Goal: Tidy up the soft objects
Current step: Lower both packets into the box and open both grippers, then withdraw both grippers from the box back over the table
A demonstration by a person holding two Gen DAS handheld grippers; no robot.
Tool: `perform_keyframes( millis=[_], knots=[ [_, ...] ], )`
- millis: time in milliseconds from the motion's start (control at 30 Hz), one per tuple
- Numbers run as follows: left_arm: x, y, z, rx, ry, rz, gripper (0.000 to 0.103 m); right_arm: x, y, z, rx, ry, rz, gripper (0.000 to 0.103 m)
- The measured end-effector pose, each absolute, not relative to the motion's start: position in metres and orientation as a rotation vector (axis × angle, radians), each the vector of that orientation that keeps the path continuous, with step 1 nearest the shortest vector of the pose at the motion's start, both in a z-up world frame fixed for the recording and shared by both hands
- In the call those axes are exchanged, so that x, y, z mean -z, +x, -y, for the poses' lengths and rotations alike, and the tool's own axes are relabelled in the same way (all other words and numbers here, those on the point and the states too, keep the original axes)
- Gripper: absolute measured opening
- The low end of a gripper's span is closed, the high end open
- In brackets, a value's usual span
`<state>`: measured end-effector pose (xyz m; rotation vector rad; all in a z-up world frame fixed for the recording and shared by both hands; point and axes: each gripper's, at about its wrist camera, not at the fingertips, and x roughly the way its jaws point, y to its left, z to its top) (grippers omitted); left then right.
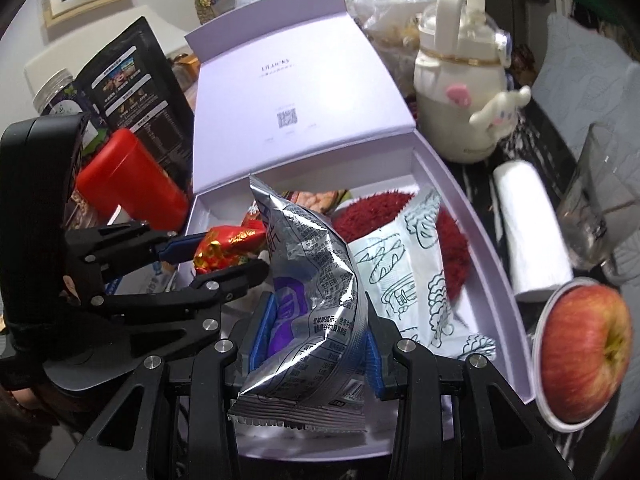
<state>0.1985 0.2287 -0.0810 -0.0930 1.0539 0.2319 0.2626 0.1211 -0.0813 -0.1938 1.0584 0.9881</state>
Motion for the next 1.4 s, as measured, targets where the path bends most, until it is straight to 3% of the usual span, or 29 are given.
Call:
perform_keyframes(
  millis=[400, 667, 933, 1033, 1167, 1400],
  knots=[
    [0.083, 0.196, -0.22, -0.26, -0.003, -1.033, 0.035, 0.089, 0.26, -0.117, -0.999, -0.176, -1.088, 0.039],
    [0.08, 0.181, -0.21, -0.25, 0.005, -1.004, 0.036, 0.083, 0.256, -0.108, -0.993, -0.178, -1.065, 0.053],
    [0.079, 0.171, -0.201, -0.249, 0.042, -1.013, 0.038, 0.073, 0.255, -0.091, -0.941, -0.185, -1.046, 0.054],
    [0.08, 0.171, -0.196, -0.253, 0.068, -1.023, 0.045, 0.072, 0.254, -0.086, -0.934, -0.185, -1.042, 0.054],
    [0.084, 0.174, -0.192, -0.277, 0.093, -1.046, 0.083, 0.07, 0.252, -0.083, -0.895, -0.22, -1.029, 0.054],
    [0.082, 0.166, -0.192, -0.283, 0.08, -1.029, 0.083, 0.071, 0.25, -0.077, -0.86, -0.253, -1.013, 0.054]
  ],
)
